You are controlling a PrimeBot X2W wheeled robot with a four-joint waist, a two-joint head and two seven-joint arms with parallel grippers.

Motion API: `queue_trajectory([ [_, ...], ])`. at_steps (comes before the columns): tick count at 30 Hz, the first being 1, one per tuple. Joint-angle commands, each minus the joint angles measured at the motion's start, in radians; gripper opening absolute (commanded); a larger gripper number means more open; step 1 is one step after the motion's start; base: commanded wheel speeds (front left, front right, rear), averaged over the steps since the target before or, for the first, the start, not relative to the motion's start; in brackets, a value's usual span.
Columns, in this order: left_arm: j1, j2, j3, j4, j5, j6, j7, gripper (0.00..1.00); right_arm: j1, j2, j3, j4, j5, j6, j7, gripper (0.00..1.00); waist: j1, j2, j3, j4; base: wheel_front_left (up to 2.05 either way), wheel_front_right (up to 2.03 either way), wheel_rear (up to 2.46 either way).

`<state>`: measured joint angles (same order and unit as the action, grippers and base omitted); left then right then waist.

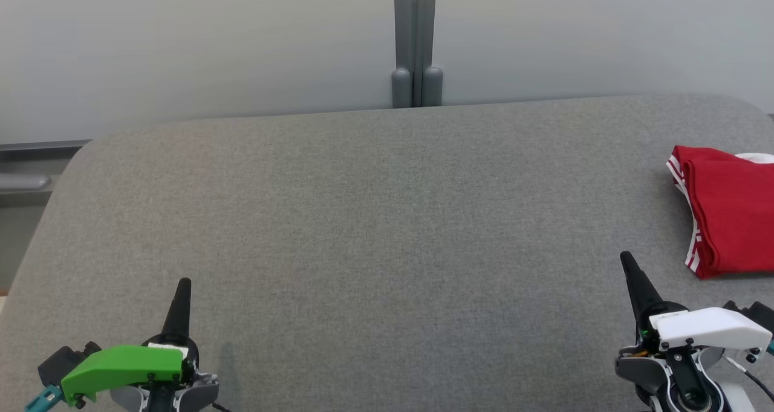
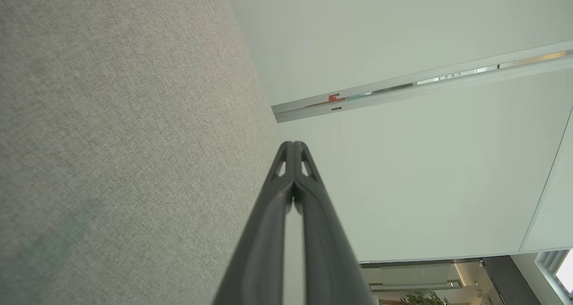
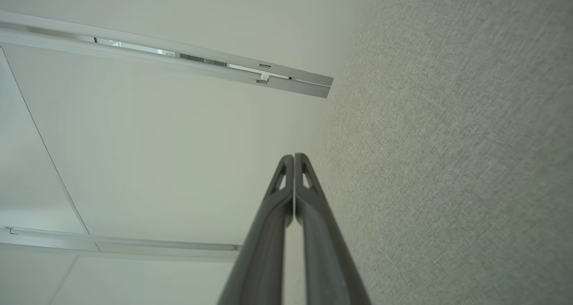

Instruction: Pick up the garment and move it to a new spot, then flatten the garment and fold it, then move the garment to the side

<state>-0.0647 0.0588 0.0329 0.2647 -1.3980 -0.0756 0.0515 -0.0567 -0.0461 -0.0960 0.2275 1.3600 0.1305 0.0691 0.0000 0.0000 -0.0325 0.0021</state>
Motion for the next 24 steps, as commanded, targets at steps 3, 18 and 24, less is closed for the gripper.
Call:
queue_trajectory([
  [3, -0.026, 0.001, 0.017, -0.009, -0.034, -0.013, 0.01, 0.0, -0.023, -0.005, -0.005, 0.001, 0.04, 0.001, 0.009, 0.0, 0.0, 0.0, 0.004, 0.0, 0.0, 0.0, 0.0],
  [18, -0.041, -0.004, 0.053, -0.016, -0.128, -0.037, 0.038, 0.0, -0.04, -0.006, -0.012, 0.01, 0.151, 0.0, 0.029, 0.0, 0.0, 0.0, 0.019, -0.001, 0.0, 0.0, 0.0],
  [24, -0.044, -0.006, 0.066, -0.018, -0.161, -0.046, 0.05, 0.0, -0.049, -0.006, -0.015, 0.014, 0.192, 0.0, 0.035, 0.0, 0.0, 0.0, 0.025, -0.001, 0.0, 0.0, 0.0],
])
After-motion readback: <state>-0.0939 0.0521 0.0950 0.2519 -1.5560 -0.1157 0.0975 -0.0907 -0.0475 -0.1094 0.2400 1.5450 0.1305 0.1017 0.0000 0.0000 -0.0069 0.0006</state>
